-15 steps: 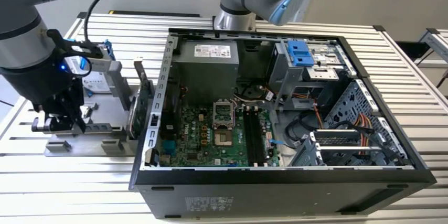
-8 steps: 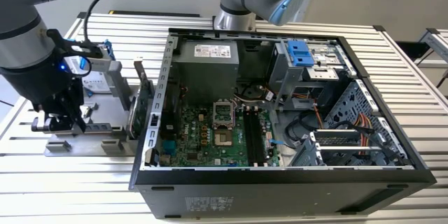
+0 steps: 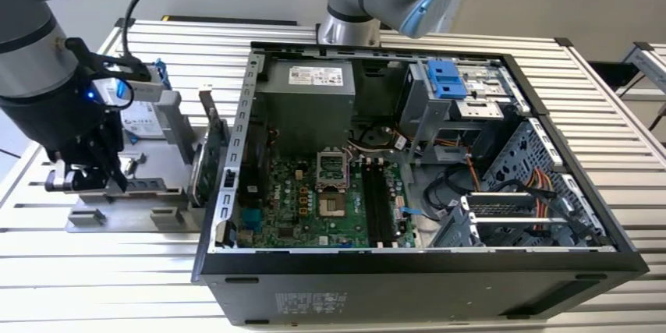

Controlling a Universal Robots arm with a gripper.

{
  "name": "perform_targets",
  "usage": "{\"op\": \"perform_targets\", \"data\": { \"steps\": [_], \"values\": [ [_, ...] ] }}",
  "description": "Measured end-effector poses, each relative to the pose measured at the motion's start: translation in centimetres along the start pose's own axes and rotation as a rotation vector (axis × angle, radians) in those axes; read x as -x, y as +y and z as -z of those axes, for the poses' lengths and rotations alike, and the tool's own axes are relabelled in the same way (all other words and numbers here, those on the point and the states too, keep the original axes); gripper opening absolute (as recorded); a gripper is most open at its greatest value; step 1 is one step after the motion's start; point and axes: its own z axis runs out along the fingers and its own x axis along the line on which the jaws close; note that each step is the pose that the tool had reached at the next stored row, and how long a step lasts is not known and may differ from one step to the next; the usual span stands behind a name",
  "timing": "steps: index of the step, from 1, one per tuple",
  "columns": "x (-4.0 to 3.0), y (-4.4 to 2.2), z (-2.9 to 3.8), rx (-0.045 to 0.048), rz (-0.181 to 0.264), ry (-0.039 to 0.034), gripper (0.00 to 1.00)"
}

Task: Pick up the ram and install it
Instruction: 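Pick up the ram and move it above insertion slot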

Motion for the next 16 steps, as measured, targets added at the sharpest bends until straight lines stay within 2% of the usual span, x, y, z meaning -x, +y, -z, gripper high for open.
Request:
{"op": "perform_targets", "data": {
  "steps": [16],
  "values": [
    [-0.03,0.02,1.47,0.0052,-0.001,-0.0337,0.0]
  ]
}}
